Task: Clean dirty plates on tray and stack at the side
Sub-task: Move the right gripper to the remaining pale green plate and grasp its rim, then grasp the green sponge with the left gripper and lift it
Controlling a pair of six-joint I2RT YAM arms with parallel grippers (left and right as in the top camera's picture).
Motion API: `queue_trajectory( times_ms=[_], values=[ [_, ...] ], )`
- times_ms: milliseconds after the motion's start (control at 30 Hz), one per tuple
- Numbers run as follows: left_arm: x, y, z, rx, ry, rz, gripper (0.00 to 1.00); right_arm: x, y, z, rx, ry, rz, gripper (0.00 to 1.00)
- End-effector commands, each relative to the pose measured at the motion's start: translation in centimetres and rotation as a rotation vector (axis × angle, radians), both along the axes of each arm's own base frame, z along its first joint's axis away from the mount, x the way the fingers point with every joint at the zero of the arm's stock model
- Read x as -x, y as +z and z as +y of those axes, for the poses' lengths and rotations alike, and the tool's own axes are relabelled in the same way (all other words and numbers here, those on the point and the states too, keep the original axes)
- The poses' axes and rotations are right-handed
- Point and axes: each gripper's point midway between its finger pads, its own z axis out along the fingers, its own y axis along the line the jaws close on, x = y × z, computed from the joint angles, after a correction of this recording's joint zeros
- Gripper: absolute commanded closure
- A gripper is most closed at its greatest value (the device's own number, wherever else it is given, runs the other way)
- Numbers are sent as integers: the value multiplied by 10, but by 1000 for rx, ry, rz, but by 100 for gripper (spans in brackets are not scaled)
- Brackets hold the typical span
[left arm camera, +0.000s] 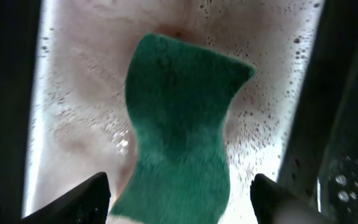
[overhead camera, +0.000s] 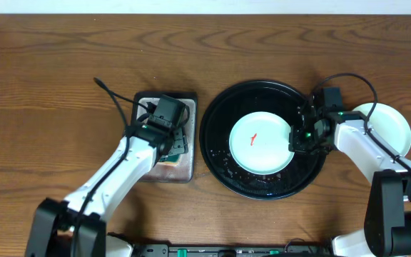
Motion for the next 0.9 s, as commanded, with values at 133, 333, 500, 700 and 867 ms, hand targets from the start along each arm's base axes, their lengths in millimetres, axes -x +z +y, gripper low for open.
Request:
queue_trajectory(
  times_ms=[133,333,500,700,867],
  values=[
    [-15,-19,6,-58,25,-22,27,9,-10,3,-1,26,13,99],
    [-16,-33,6,-70,25,6,27,8,-9,3,-2,26,9,99],
    [-14,-53,8,-91,24,49,42,8,-9,3,-2,26,8,99],
    [-16,-54,7,-91,24,48,93,8,-9,3,-2,26,8,99],
    [-23,-26,4,-59,23,-31,76,8,-9,3,-2,26,8,99]
  ],
)
